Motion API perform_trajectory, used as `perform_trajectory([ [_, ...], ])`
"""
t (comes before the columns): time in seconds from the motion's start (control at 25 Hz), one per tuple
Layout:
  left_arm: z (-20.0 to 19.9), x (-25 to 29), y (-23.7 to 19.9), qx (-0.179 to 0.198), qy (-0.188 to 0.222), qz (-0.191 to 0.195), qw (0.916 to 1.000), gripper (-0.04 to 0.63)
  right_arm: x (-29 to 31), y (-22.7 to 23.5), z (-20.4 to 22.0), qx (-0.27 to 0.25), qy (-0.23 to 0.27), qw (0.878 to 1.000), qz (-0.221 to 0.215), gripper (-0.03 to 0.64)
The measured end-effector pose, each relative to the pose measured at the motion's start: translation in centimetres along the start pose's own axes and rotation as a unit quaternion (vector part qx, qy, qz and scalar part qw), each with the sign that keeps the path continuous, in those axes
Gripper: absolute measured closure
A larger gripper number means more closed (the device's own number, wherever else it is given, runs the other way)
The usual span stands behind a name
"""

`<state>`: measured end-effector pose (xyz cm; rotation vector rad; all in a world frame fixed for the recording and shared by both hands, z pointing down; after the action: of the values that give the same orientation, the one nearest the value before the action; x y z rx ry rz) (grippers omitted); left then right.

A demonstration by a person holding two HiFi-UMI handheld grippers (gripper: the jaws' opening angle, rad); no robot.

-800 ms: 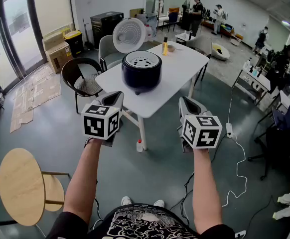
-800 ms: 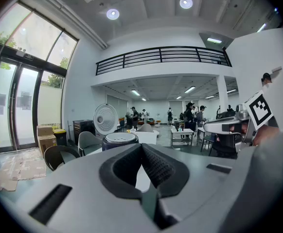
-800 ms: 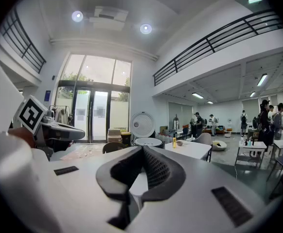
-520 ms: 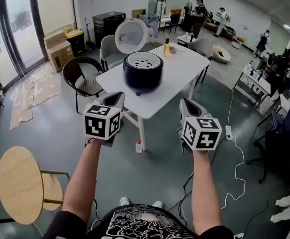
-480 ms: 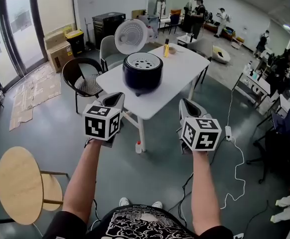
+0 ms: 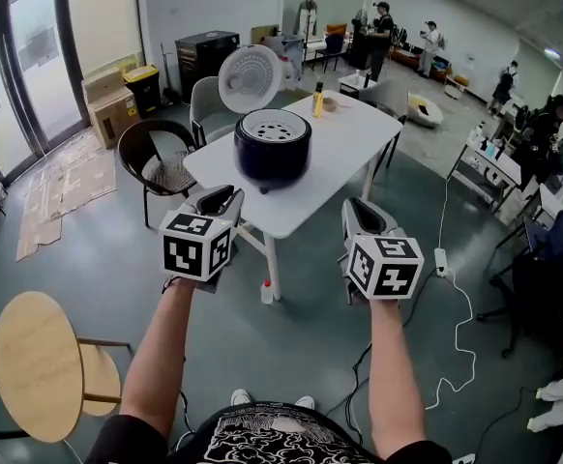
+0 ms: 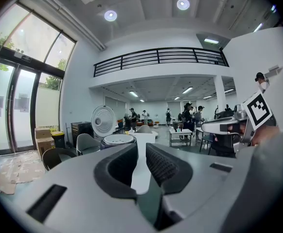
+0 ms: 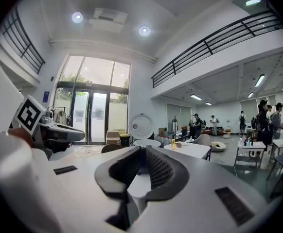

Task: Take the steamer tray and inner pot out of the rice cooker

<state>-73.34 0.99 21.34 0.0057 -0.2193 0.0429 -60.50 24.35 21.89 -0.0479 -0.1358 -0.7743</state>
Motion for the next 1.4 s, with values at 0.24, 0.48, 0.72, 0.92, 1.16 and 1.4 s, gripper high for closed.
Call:
perform_trajectory([
  [0.24,0.0,0.1,0.0,-0.003,0.004,-0.002,1.0,0.467,0.1,0.2,0.1,0.003,-0.002,1.0,-0.002,0.53],
  [0.48,-0.4,-0.1,-0.1,-0.004,0.011,-0.016,0.9998,0.378,0.0,0.4,0.2,0.01,-0.004,1.0,-0.001,0.43],
  [0.72,-0.8,-0.3,-0.5,-0.004,0.018,-0.026,0.9995,0.328,0.0,0.3,-0.1,0.011,-0.004,1.0,0.005,0.368],
  [0.92,-0.5,0.0,-0.7,-0.007,0.022,-0.035,0.9991,0.273,0.2,0.6,0.1,0.007,-0.002,1.0,0.008,0.316],
  [1.16,-0.9,1.1,0.1,-0.011,0.023,-0.038,0.999,0.229,0.3,2.2,0.2,0.006,-0.007,1.0,0.014,0.25],
  [1.4,-1.2,3.0,1.0,-0.002,0.02,-0.05,0.9985,0.206,1.0,4.5,0.4,0.011,-0.006,1.0,0.009,0.225],
])
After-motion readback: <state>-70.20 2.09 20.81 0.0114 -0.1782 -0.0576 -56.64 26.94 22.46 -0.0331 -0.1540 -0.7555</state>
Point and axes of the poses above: the fingertips, and each gripper's own axes: x forward along the fingers, y to its right, z out of its underside, the point moved 8 cm from there along -x, backward along the fingers, and after that the axes turned 8 degrees about z, right-handed, at the moved point
